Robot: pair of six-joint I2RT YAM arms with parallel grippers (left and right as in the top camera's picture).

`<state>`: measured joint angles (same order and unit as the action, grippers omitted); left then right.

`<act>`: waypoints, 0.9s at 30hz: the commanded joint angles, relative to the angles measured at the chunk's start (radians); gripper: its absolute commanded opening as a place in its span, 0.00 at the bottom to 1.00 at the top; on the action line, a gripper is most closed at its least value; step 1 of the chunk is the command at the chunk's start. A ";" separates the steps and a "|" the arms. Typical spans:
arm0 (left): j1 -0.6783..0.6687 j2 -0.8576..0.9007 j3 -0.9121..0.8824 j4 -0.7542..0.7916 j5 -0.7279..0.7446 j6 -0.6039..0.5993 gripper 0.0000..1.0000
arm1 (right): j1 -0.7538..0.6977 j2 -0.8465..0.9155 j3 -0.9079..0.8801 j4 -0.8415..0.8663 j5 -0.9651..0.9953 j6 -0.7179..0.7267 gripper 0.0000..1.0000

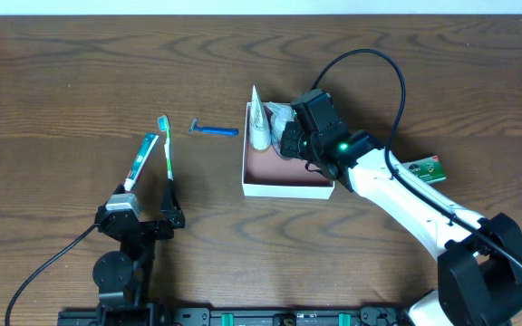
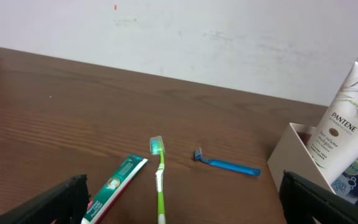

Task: Pack container
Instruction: 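Lower the pump bottle into the box and adjust its position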

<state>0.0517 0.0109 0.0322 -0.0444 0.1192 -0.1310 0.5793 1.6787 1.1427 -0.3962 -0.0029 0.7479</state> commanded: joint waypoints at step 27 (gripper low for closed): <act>0.006 -0.005 -0.028 -0.017 0.000 0.002 0.98 | 0.069 0.009 -0.008 -0.034 0.043 -0.244 0.36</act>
<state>0.0517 0.0109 0.0322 -0.0444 0.1196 -0.1310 0.6529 1.6787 1.1423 -0.4259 0.0071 0.6727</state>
